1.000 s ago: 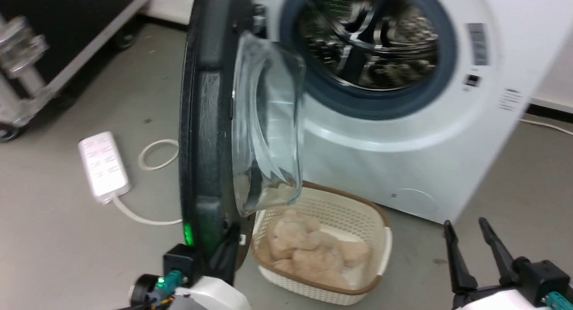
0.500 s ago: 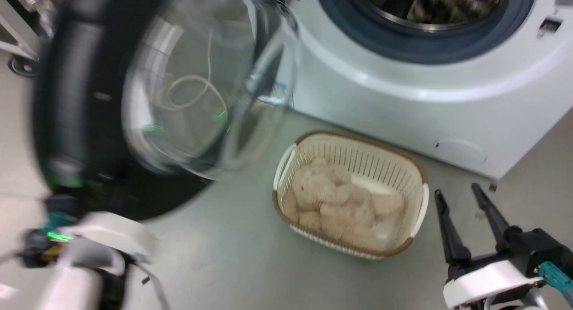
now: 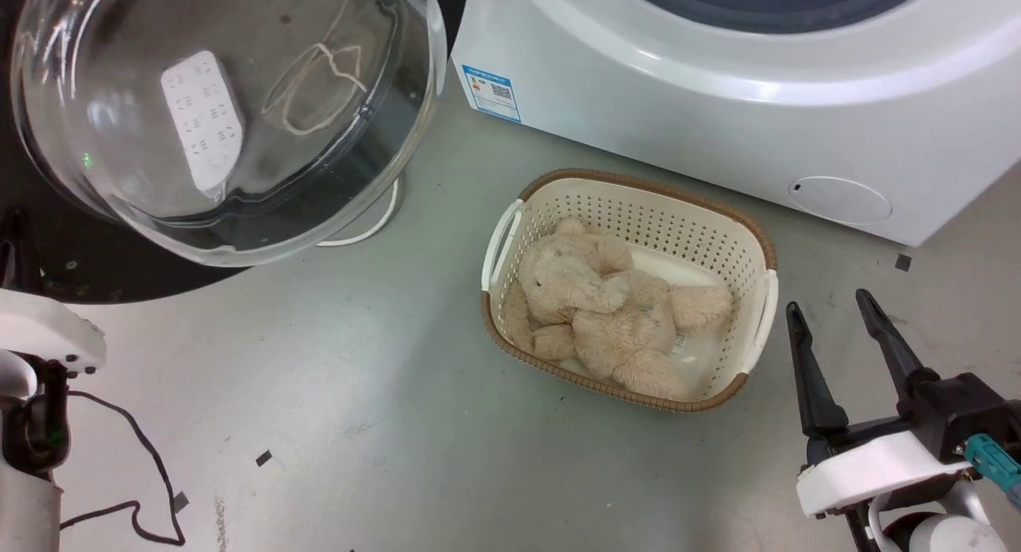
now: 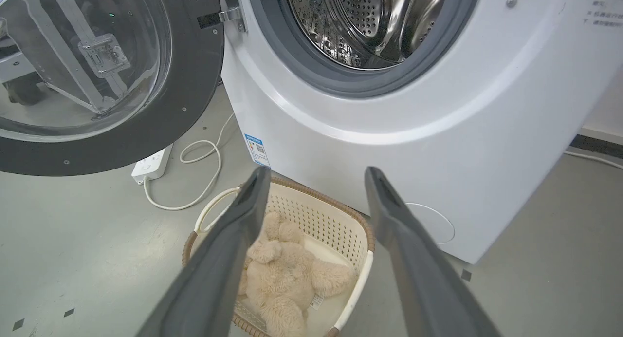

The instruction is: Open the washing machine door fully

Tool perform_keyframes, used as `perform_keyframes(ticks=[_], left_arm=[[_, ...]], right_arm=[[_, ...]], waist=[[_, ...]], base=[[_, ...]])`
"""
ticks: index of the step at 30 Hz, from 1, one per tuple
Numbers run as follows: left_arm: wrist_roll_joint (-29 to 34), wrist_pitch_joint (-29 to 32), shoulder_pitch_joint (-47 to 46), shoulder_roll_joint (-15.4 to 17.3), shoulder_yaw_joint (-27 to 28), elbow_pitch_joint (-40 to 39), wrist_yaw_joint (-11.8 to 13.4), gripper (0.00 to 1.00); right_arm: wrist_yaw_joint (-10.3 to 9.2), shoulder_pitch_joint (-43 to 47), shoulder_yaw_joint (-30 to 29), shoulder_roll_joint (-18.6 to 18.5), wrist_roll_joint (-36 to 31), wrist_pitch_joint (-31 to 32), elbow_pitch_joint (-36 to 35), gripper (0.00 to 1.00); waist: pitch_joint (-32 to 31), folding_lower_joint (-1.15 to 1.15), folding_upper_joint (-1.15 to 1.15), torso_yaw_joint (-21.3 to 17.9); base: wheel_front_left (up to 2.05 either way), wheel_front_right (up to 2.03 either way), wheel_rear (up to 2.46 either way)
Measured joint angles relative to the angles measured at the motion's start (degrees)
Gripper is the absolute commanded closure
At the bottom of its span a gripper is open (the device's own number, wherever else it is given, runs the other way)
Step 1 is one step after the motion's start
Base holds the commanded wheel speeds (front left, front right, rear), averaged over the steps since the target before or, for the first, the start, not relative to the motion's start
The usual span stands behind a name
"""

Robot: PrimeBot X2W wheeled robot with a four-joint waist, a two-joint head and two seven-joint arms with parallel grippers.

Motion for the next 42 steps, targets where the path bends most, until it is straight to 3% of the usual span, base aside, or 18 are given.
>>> perform_keyframes(ticks=[7,12,22,31,32,33,34,37,42], left_arm=[[1.0,-4.4,-0.5,0.7,-0.4,2.5,-0.9,1.00],[1.7,-7.4,2.8,0.3,-1.4,-2.3,-1.0,1.00],[2.0,-8.2,17.4,-6.4,-6.3,-20.2,-0.5,1.00],[2.9,-7.6,28.7,-10.8,-10.5,-27.8,2.3,1.00],[3.0,-7.5,29.5,-11.7,-11.4,-27.7,2.4,0.85],[3.3,-7.5,30.2,-12.4,-12.2,-27.5,2.7,0.40],[4.0,-7.6,30.9,-12.9,-13.1,-27.2,3.1,0.00],[4.7,-8.3,32.4,-14.3,-14.3,-26.3,4.1,0.00],[5.9,-8.7,33.7,-15.3,-17.5,-24.6,3.5,0.00]], right_arm=[[0.00,0.0,-1.6,0.0,-0.3,-1.9,0.6,0.00],[0.00,0.0,-4.9,0.0,-0.3,-4.6,1.0,0.00],[0.00,3.1,-6.1,0.0,0.4,-6.0,0.0,0.00],[0.00,8.4,-4.8,0.0,2.1,-5.2,-0.4,0.00],[0.00,8.8,-4.7,0.0,2.5,-5.2,-0.2,0.00],[0.00,9.0,-4.5,0.0,2.8,-5.1,0.0,0.00],[0.00,9.3,-4.3,0.0,2.9,-5.0,0.2,0.00],[0.00,9.7,-3.7,0.0,3.6,-5.0,1.1,0.00],[0.00,9.8,-3.1,0.0,3.8,-5.1,2.1,0.00]], waist=[[-2.6,0.00,0.00,-0.9],[-6.4,-0.02,0.00,-2.1],[-15.4,-0.02,0.00,-7.8],[-21.0,-0.02,0.00,-15.5],[-21.4,-0.02,0.00,-16.2],[-21.8,-0.02,0.00,-16.9],[-22.1,-0.02,0.00,-17.6],[-22.9,-0.02,0.00,-19.2],[-23.6,-0.01,0.00,-20.6]], base=[[0.00,0.00,0.00],[0.00,0.00,0.00],[0.00,0.00,0.00],[0.00,0.00,0.00],[0.00,0.00,0.00],[0.00,0.00,0.00],[0.00,0.00,0.00],[0.00,0.00,0.00],[0.00,0.00,0.00]])
